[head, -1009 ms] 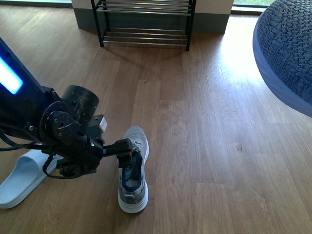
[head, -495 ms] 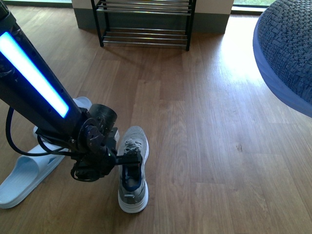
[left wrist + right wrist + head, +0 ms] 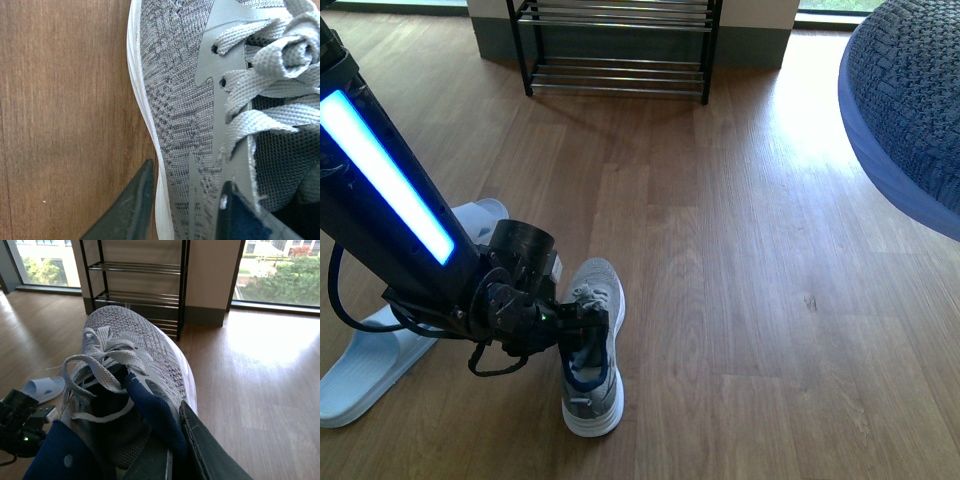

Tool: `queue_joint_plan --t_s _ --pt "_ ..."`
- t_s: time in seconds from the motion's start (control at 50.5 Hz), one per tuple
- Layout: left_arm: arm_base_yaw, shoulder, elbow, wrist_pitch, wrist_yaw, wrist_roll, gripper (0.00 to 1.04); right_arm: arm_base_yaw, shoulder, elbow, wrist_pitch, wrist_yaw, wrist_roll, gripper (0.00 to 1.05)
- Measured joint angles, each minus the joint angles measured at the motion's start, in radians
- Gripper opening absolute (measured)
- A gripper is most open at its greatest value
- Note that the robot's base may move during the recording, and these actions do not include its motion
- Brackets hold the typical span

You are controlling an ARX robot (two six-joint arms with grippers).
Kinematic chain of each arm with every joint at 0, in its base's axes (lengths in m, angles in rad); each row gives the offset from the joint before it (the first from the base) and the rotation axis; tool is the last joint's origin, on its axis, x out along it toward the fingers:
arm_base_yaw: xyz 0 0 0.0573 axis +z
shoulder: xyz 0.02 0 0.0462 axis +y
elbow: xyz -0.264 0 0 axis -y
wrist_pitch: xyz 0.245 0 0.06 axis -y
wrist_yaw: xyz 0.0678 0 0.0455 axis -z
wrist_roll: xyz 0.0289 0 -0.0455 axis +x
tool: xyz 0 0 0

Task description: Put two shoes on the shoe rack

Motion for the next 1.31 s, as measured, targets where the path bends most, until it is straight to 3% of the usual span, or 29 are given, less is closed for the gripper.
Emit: queue_joint_plan --t_s 0.158,0.475,0.732,0.97,1.306 --pt "0.004 -0.007 -0.010 0.001 -0.050 0.014 0.01 0.000 0.000 0.000 0.000 0.000 0.000 0.01" --pt "0.040 -0.177 -0.189 -0.009 -0.132 0.025 0.02 0.000 0.000 0.000 0.000 0.000 0.000 0.01" --pt "0.104 -0.672 -0.463 -0.061 -0.160 0.035 0.02 0.000 0.000 0.000 0.000 0.000 0.000 0.01" --pt "0.157 -1.112 -0.737 -0.120 -0.285 0.041 0.02 0.000 0.000 0.000 0.000 0.000 0.000 0.01" --pt "0.124 -1.630 -1.006 -0.198 -0.451 0.098 0.02 0.000 0.000 0.000 0.000 0.000 0.000 0.01"
